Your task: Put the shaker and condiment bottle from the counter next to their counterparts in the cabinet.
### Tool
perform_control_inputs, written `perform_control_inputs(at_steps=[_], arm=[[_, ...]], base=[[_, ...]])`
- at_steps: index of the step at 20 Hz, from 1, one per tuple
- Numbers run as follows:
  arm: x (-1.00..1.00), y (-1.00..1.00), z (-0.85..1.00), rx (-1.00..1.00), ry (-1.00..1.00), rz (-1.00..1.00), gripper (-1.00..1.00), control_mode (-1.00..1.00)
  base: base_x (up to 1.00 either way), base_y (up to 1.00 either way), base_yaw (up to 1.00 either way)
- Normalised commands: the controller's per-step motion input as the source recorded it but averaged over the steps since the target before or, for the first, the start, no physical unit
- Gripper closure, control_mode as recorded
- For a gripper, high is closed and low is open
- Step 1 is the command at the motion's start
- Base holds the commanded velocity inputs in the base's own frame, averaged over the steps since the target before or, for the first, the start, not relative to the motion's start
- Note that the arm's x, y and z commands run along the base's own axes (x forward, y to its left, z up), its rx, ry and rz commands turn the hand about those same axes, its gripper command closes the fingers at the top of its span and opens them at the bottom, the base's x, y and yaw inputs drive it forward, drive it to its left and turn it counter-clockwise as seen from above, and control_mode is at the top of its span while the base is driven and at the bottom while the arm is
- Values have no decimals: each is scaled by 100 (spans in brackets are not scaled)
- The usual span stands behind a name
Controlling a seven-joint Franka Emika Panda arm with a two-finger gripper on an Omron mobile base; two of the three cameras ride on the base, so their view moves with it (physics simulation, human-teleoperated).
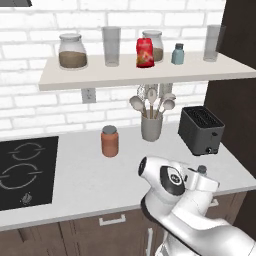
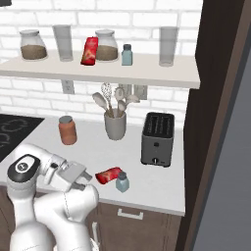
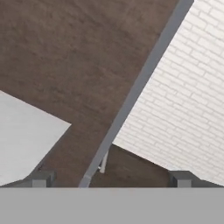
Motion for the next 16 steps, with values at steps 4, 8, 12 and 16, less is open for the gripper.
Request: perform_control_inputs(at_steps=[4,8,12,16], arm=[[-20,-10,-41,-7,0,4,-100,-100],[8,-39,-67,-22,0,8,-100,-100],[10,-49,-51,-32,-4,11,-100,-100],[15,-38,-68,-25,-7,14,-100,-100]], base=[[0,0,0],[0,0,0],[0,0,0],[0,0,0]])
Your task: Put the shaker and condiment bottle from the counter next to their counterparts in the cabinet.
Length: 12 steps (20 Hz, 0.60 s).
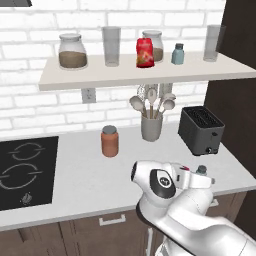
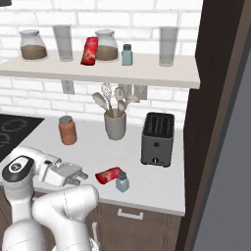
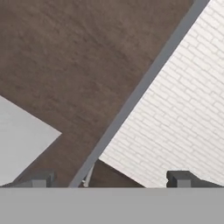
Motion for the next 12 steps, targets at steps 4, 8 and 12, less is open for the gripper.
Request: perform_control_inputs(at_steps=[4,8,12], arm=[[18,-10,-73,-7,-14,8,-100,-100],[13,-23,-100,-28,-20,7,-100,-100],[0,-31,-95,-42,-17,5,-100,-100]], base=[[0,0,0],[0,0,0],[0,0,0]])
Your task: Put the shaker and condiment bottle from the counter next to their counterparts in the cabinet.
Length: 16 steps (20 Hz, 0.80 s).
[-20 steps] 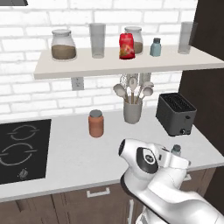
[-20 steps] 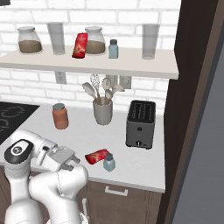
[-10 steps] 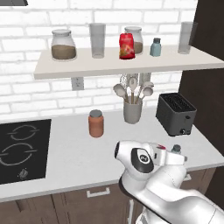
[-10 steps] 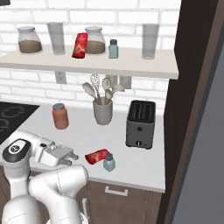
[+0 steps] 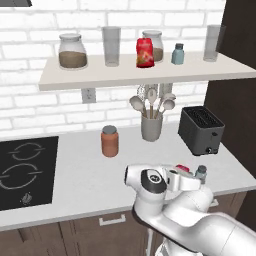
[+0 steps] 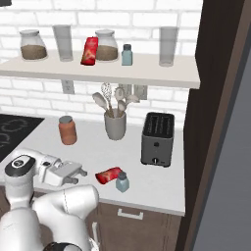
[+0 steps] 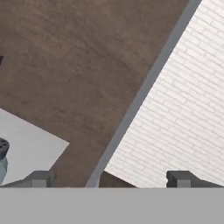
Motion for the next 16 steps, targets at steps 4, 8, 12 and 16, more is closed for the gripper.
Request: perform_control_inputs(at_steps=[4,8,12,16], arm=[[0,-30,-100,-38,-28,11,-100,-100],[-2,-37,-81,-45,-34,11,-100,-100],[0,-26,-30,-12,-16,11,-100,-100],[4,-88,-8,30,0,12,-100,-100]], base=[[0,0,0],[0,0,0],[0,0,0],[0,0,0]])
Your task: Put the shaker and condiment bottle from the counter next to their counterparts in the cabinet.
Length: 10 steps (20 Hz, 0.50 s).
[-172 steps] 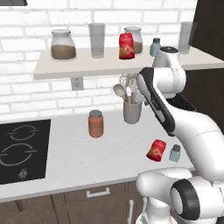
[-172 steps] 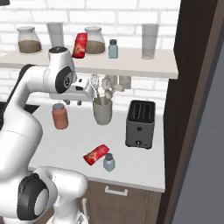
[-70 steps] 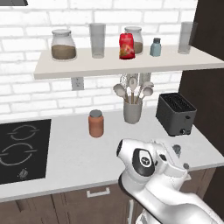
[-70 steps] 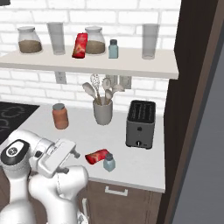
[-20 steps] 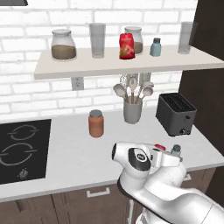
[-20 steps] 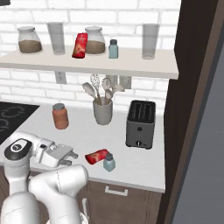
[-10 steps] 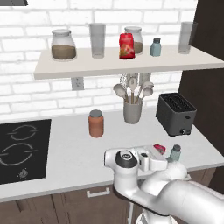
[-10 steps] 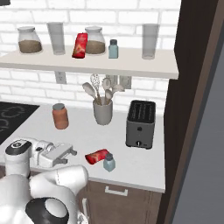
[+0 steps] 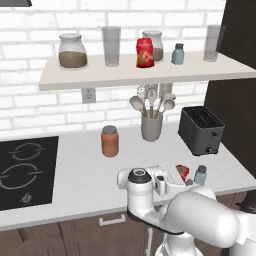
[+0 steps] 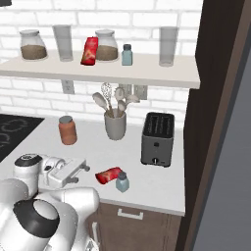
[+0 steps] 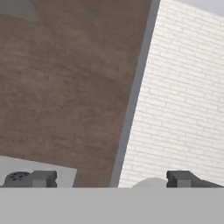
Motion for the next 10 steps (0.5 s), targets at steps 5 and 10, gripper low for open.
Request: perform_control_inputs(at_steps=[5,10], arm=[[0,-100,-9,52,0,22,-100,-100],[-3,-82,-8,37,0,18,-100,-100]], base=[[0,0,0],[0,0,0]])
